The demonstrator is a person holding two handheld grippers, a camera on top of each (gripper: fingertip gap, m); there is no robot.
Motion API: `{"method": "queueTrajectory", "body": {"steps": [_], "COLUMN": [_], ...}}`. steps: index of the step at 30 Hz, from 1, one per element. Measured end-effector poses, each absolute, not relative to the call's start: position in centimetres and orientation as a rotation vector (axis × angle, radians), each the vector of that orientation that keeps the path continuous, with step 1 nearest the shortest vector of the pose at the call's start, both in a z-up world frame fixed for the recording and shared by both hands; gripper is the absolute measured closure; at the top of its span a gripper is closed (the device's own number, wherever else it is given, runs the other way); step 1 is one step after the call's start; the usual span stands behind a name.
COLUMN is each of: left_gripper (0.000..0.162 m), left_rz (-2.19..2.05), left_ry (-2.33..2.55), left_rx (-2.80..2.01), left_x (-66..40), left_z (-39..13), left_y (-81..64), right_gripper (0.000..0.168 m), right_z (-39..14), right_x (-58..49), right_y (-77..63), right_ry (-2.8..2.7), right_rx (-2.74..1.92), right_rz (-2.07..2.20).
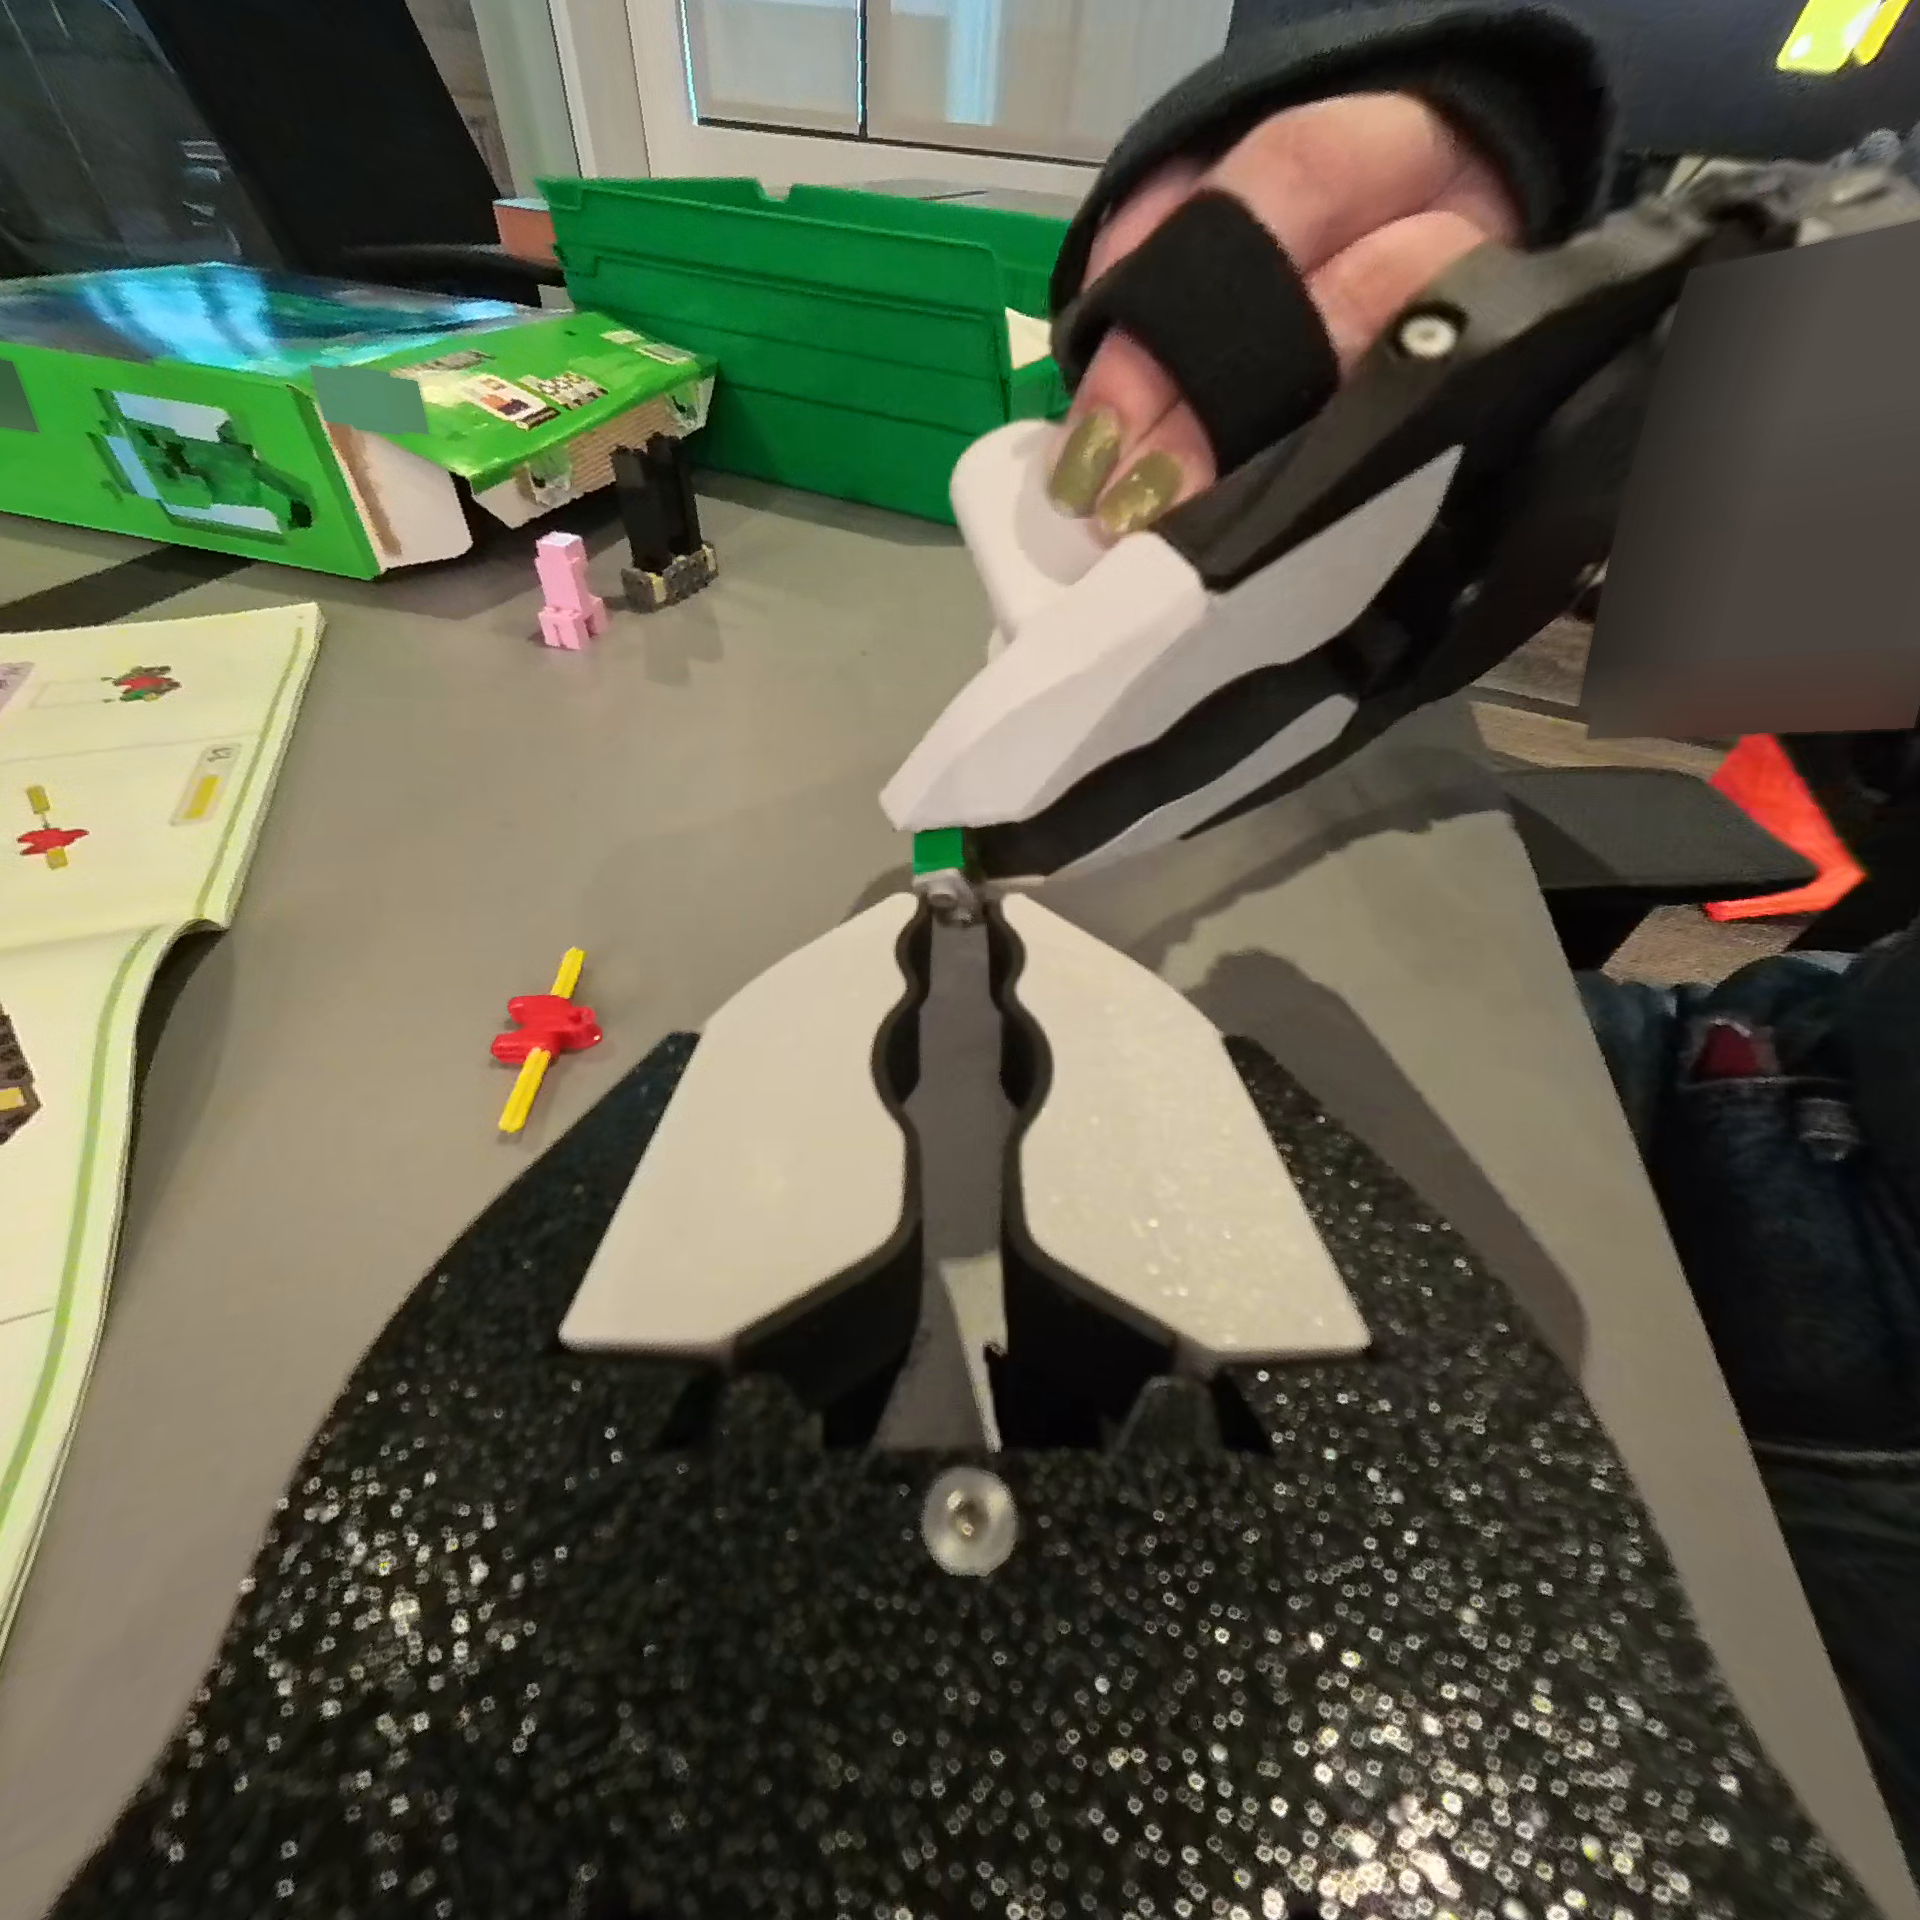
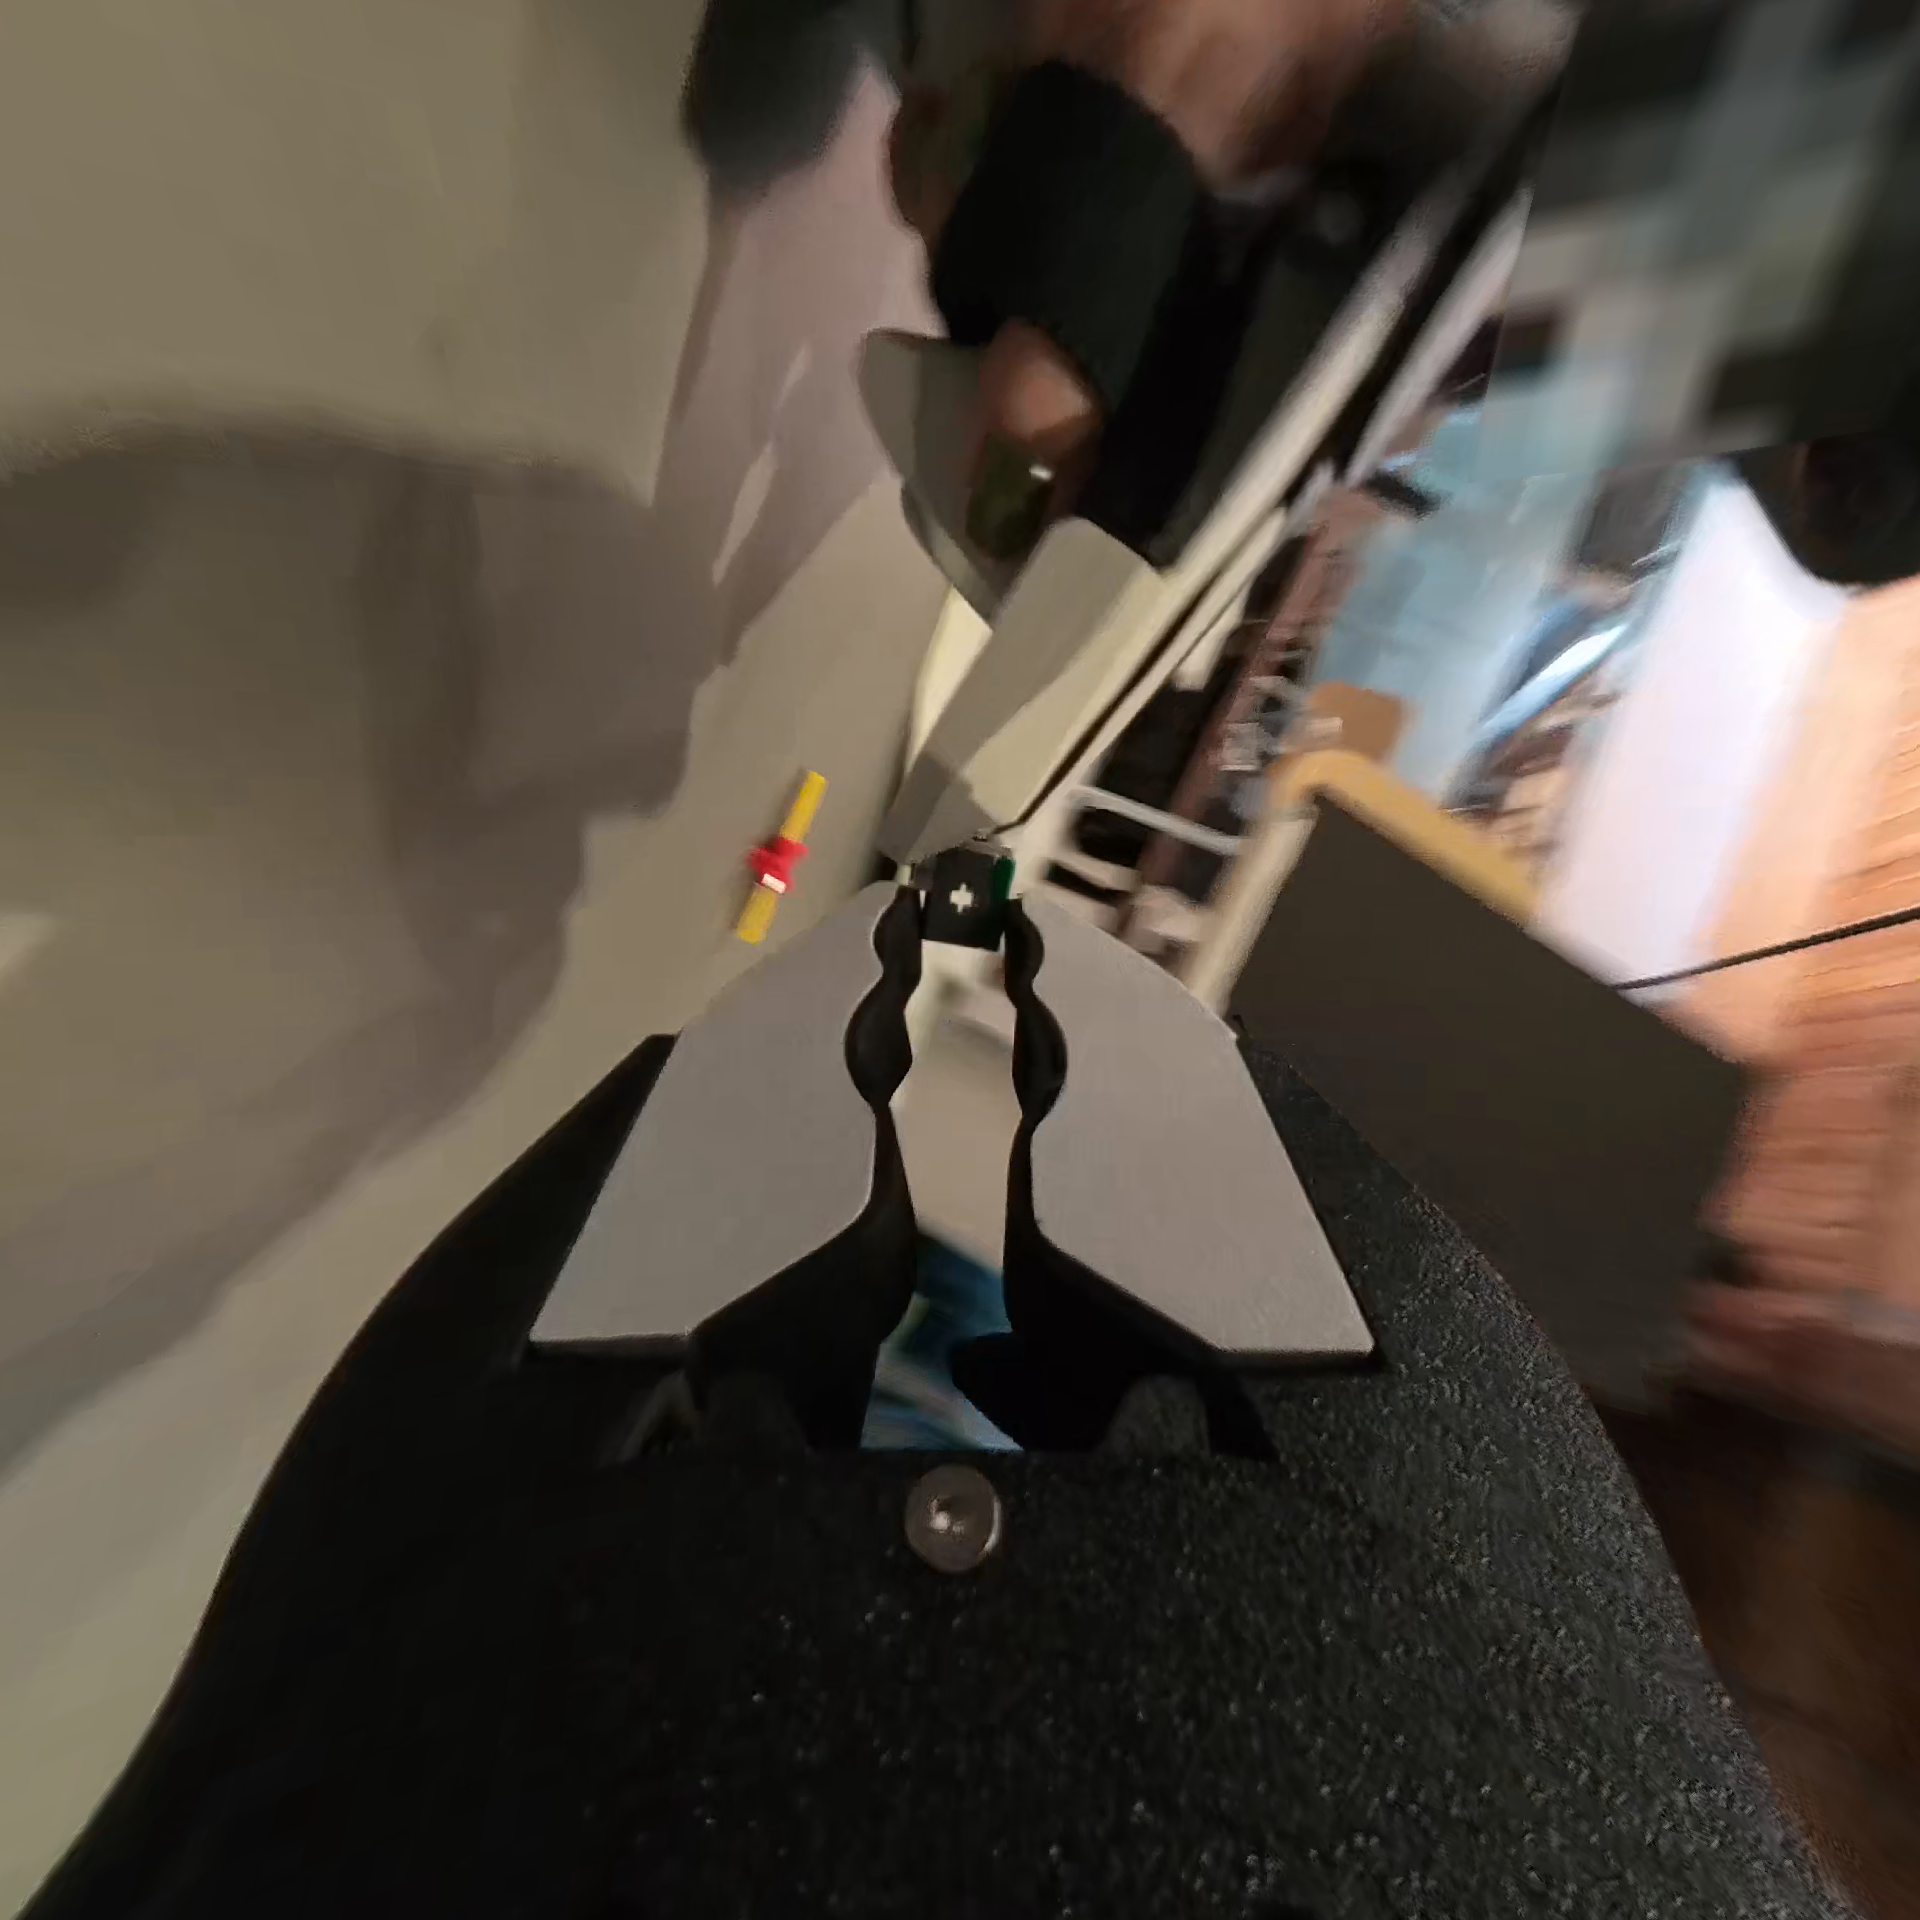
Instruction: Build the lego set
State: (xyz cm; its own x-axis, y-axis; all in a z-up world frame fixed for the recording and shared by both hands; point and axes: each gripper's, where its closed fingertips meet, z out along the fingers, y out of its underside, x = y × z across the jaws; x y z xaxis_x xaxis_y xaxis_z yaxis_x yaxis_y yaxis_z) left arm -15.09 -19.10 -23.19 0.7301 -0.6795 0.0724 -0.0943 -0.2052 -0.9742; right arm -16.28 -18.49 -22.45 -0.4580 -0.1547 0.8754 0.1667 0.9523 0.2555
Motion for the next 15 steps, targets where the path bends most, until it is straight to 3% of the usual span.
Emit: {"method": "queueTrajectory", "body": {"steps": [15], "left_gripper": [0.134], "left_rz": [-0.414], "left_ry": [0.683], "left_rx": [-1.603], "left_x": [-15.3], "left_z": [-22.1], "left_y": [-19.2], "right_gripper": [0.153], "right_z": [-23.0], "right_x": [-15.7], "right_y": [-18.8], "right_ry": [-2.210], "right_rx": [-0.488], "right_rz": [0.156]}}
